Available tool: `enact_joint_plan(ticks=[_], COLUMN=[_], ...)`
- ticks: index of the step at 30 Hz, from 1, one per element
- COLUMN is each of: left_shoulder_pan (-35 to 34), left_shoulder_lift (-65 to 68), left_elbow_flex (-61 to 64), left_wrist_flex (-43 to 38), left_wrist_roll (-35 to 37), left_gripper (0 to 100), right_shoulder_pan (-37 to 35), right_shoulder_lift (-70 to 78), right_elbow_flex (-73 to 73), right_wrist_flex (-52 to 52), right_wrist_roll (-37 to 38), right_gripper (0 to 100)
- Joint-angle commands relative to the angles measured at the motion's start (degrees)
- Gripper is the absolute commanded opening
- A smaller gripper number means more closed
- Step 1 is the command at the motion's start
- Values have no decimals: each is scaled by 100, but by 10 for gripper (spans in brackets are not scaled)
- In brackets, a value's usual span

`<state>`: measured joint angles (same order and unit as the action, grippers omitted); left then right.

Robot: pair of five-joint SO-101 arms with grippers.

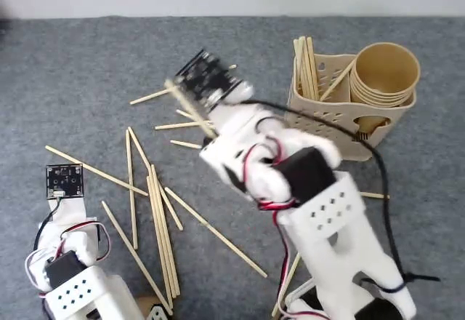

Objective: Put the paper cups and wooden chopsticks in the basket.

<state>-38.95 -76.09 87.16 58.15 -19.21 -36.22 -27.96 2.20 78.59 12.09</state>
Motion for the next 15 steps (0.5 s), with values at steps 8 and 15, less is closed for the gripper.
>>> enact_joint_plan(ticks=[8, 15], left_shoulder_pan=[53, 53], left_shoulder_lift=[-70, -70], left_elbow_flex=[-48, -48], left_wrist_flex=[-132, -132], left_wrist_roll=[-26, -26], left_gripper=[95, 95], right_shoulder_pan=[1596, 2484], right_shoulder_lift=[-233, -233], right_elbow_flex=[-1459, -923], right_wrist_flex=[-963, -2651], right_wrist_roll=[18, -9], right_gripper=[8, 8])
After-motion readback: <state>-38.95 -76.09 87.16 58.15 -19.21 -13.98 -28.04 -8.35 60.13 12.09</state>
